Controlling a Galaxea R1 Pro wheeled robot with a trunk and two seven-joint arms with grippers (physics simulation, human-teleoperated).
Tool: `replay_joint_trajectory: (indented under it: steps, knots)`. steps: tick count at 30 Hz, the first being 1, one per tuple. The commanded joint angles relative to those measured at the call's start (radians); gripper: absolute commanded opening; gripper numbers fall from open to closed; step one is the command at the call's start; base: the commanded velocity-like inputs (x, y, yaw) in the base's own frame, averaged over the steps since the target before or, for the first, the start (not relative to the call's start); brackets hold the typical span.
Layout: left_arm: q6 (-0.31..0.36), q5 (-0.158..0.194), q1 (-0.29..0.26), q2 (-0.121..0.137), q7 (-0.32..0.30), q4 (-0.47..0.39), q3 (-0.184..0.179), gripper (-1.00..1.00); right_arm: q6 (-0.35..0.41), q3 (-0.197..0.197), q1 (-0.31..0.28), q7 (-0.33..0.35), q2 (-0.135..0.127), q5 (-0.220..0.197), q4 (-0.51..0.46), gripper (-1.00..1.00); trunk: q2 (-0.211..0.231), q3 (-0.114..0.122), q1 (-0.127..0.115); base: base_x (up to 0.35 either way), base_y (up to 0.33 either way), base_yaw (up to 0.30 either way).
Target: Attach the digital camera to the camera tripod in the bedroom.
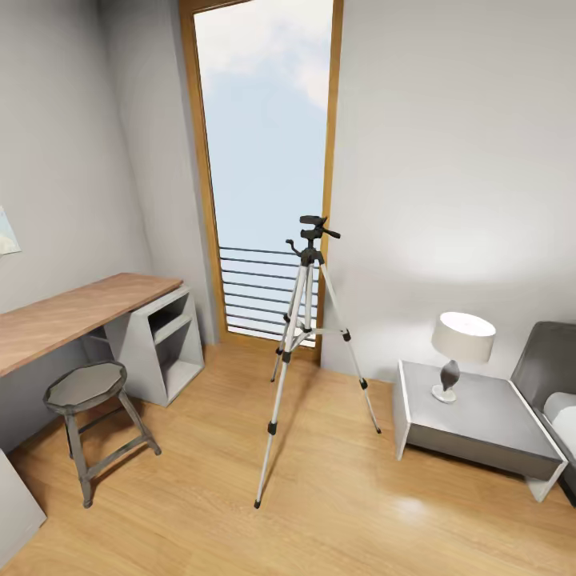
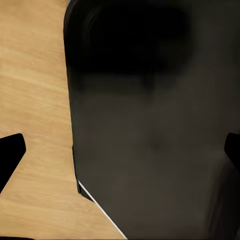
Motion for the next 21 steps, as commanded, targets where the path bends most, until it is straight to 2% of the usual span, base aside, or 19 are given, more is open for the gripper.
replay_joint_trajectory:
  steps: [1, 21]
  knots:
    - [0.0, 0.0, 0.0, 0.0, 0.0, 0.0, 0.0, 1.0, 0.0, 0.0, 0.0, 0.0, 0.0, 0.0, 0.0, 1.0, 0.0, 0.0, 0.0, 0.0, 0.0, 0.0]
    - [-0.002, -0.001, -0.002, 0.005, -0.002, 0.0, 0.0, 1.0, -0.004, 0.003, 0.001, -0.001, -0.002, 0.002, 0.0, 1.0, 0.0, 0.0, 0.0, 0.0, 0.0, 0.0]
